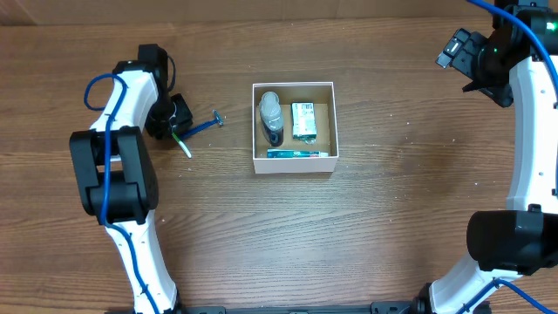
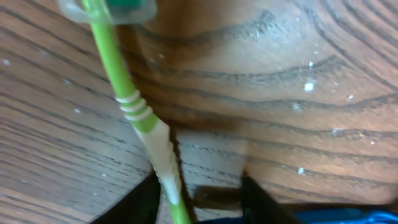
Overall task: Pack container
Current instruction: 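Grasp the green toothbrush with the left gripper and lift it, then carry the toothbrush with the left gripper and lower it into the box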
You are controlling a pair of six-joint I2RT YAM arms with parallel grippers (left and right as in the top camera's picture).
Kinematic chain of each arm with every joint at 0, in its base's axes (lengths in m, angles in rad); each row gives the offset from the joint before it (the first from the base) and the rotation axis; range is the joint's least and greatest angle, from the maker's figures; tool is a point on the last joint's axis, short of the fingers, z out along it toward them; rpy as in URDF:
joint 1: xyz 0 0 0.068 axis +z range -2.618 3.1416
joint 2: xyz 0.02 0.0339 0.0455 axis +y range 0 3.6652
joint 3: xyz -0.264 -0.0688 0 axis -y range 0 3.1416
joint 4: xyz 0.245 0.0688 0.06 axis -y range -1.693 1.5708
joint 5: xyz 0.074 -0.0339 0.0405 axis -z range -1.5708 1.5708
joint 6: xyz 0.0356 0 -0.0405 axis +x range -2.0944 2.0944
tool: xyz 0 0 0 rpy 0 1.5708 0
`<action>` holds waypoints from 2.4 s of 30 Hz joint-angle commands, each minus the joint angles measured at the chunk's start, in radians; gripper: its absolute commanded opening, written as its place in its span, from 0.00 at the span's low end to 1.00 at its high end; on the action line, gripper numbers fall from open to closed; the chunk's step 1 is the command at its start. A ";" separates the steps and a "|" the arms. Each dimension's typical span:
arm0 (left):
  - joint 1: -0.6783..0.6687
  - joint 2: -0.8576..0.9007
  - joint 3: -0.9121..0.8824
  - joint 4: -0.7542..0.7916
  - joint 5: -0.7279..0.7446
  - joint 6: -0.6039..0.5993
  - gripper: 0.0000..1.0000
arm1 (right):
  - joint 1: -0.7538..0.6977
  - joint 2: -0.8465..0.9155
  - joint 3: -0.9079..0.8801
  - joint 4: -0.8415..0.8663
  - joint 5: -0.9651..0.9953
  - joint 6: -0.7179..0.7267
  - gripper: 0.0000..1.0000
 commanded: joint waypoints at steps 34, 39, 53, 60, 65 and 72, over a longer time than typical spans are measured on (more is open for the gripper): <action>-0.245 -0.003 0.966 -0.676 0.155 0.690 0.04 | -0.001 -0.005 0.008 0.001 0.011 -0.002 1.00; -0.410 -0.043 0.966 -0.676 0.150 0.900 0.04 | -0.001 -0.005 0.009 0.001 0.011 -0.002 1.00; -0.565 -0.035 0.876 -0.676 0.210 1.115 0.04 | -0.001 -0.005 0.008 0.001 0.011 -0.002 1.00; -0.566 -0.034 0.687 -0.634 0.265 1.210 0.04 | -0.001 -0.005 0.008 0.001 0.011 -0.002 1.00; -0.566 -0.034 0.570 -0.546 0.264 1.233 0.04 | -0.001 -0.005 0.008 0.001 0.011 -0.002 1.00; -0.566 -0.034 0.438 -0.441 0.264 1.236 0.04 | -0.001 -0.005 0.008 0.001 0.011 -0.002 1.00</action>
